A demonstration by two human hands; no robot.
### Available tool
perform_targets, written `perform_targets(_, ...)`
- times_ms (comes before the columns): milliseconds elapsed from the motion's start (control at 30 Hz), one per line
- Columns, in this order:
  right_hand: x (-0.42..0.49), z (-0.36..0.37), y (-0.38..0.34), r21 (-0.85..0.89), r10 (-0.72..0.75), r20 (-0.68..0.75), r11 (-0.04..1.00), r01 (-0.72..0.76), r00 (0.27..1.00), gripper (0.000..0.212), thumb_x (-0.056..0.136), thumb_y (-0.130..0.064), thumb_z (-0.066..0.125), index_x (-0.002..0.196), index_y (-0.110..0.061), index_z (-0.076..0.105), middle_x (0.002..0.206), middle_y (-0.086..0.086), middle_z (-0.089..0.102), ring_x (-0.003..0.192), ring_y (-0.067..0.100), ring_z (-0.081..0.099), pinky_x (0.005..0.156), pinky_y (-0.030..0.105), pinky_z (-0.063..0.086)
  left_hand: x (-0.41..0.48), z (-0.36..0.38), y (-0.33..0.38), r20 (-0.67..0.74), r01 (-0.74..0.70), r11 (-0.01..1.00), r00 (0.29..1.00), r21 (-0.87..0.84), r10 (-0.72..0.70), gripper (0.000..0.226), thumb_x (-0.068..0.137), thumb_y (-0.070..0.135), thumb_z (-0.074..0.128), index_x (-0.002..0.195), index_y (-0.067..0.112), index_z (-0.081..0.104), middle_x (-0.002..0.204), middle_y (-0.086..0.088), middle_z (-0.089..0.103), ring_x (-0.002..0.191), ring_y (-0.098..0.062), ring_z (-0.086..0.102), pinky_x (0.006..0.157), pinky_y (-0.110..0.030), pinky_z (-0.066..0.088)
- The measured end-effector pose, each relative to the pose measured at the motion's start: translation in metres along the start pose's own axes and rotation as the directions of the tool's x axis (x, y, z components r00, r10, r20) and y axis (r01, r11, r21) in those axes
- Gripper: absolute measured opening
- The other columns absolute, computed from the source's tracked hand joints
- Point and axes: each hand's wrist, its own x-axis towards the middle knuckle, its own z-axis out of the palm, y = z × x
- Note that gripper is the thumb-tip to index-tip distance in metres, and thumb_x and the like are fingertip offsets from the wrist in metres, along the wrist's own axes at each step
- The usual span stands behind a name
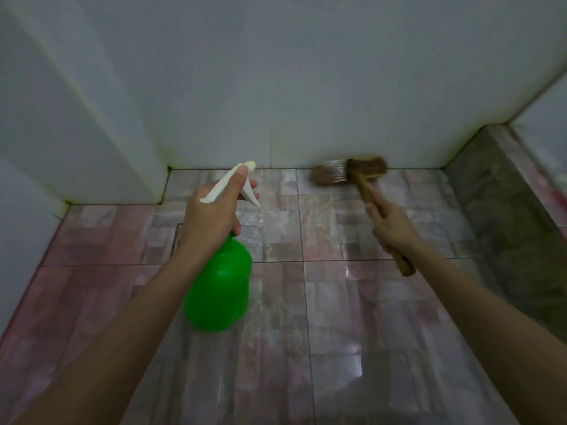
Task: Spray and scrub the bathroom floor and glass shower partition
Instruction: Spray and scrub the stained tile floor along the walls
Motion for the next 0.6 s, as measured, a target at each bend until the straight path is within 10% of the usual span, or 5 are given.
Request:
perform_targets(233, 0.006, -0.059, 0.045, 0.008, 0.183, -0.230, 0.982, -0.186, 0.956, 0.048, 0.101, -0.027, 0.037, 0.148, -0.035, 0.030, 0.069, 0.008, 0.053, 0.051, 0.021, 0.049, 0.043, 0.028, 0.047, 0.002, 0.024, 0.009, 0.041, -0.060, 0.998, 0.997, 0.027, 0.059, 0.027, 0.098, 0.054, 0.051, 0.083, 0.049, 0.072, 0.096, 0.009, 0.079, 0.044, -0.021, 0.051, 0.049, -0.024, 0.046)
perform_targets(467, 0.002, -0.030, 0.019, -0.086, -0.048, 0.038, 0.995, 0.051, 0.998, 0.046, 0.102, -0.028, 0.037, 0.144, -0.046, 0.030, 0.059, 0.001, 0.050, 0.045, 0.016, 0.047, 0.032, 0.018, 0.037, 0.009, 0.043, 0.003, 0.075, -0.096, 0.994, 0.993, 0.046, 0.092, 0.024, 0.095, 0.059, 0.053, 0.084, 0.055, 0.074, 0.098, 0.011, 0.079, 0.084, -0.053, 0.064, 0.056, -0.033, 0.048)
perform_targets(600, 0.013, -0.067, 0.056, -0.041, 0.076, -0.193, 0.996, -0.085, 0.978, 0.047, 0.101, -0.025, 0.039, 0.145, -0.038, 0.033, 0.080, 0.003, 0.057, 0.055, 0.012, 0.048, 0.043, 0.018, 0.040, 0.009, 0.041, 0.000, 0.076, -0.113, 0.993, 0.991, 0.037, 0.110, 0.024, 0.084, 0.069, 0.052, 0.083, 0.059, 0.073, 0.099, 0.008, 0.079, 0.094, -0.052, 0.067, 0.057, -0.031, 0.046)
